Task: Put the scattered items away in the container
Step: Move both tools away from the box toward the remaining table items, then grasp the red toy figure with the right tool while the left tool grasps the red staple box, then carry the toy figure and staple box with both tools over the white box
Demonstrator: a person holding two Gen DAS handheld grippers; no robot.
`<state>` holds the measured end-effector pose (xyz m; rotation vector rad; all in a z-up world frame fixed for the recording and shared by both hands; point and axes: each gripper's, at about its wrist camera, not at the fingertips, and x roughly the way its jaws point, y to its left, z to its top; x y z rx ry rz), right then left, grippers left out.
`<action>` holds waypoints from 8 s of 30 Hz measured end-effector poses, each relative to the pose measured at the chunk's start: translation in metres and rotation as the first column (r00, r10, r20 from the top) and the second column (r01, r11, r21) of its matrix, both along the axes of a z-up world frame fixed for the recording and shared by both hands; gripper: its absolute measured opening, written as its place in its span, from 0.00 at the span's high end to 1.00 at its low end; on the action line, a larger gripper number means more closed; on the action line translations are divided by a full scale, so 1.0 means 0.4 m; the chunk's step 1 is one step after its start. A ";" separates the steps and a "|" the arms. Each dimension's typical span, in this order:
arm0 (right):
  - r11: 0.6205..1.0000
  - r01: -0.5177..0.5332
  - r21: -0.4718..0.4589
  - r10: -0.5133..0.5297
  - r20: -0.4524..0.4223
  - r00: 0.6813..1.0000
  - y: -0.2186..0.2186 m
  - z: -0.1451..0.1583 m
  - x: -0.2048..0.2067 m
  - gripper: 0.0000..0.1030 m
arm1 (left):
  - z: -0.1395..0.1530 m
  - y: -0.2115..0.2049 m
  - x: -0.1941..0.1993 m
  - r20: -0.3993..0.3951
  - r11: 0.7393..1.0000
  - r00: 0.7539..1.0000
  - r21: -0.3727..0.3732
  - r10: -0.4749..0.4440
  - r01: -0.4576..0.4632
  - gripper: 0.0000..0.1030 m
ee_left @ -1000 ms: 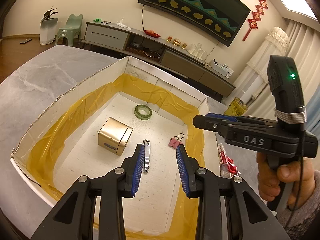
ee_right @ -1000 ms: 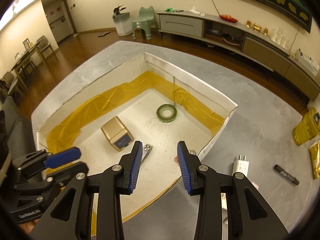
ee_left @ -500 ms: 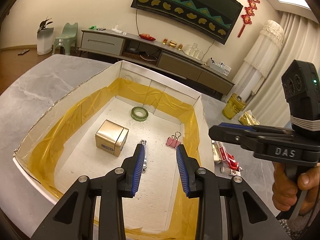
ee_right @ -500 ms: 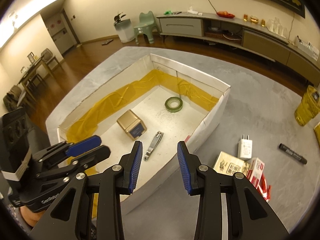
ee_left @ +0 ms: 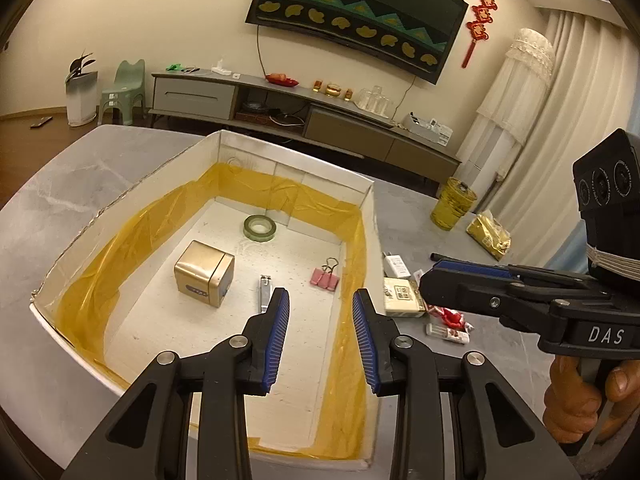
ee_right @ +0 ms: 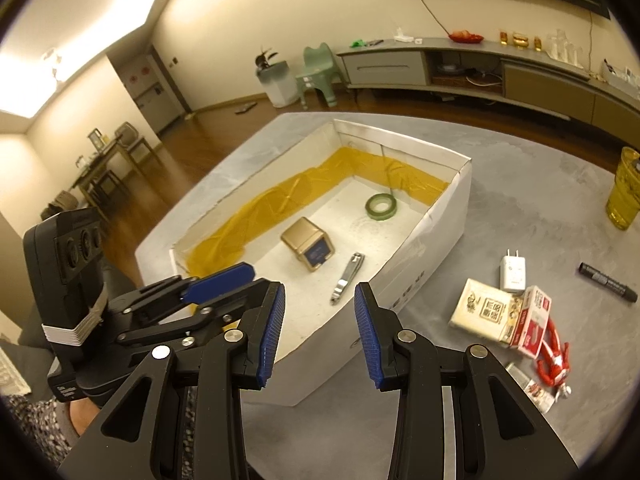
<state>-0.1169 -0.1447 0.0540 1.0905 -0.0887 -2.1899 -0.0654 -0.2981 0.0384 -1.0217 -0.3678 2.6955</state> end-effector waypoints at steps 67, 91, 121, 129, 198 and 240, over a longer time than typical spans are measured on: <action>0.909 0.304 0.284 -0.341 0.091 0.936 0.460 -0.273 -0.165 0.51 | -0.246 0.528 -0.308 0.180 0.929 0.936 -0.161 -0.304 0.333 0.91; 0.838 0.356 0.413 -0.395 0.009 0.919 0.531 -0.333 -0.154 0.53 | -0.300 0.619 -0.347 0.191 0.881 0.885 -0.140 -0.424 0.452 0.40; 0.897 0.419 0.143 -0.435 0.112 0.893 0.576 -0.224 -0.118 0.61 | -0.154 0.561 -0.249 0.110 0.910 0.910 -0.067 -0.400 0.408 0.62; 0.902 0.420 0.099 -0.429 0.110 0.896 0.569 -0.199 -0.103 0.61 | -0.123 0.533 -0.219 0.088 0.916 0.917 -0.061 -0.390 0.395 0.62; 0.956 0.263 -0.131 -0.276 -0.092 0.957 0.321 0.077 0.142 0.61 | 0.169 0.272 0.092 -0.100 0.962 0.965 -0.150 -0.242 0.226 0.62; 0.995 0.100 0.024 -0.094 -0.184 0.978 0.006 0.165 0.129 0.61 | 0.125 -0.144 0.048 -0.102 0.997 0.994 0.066 0.041 -0.035 0.62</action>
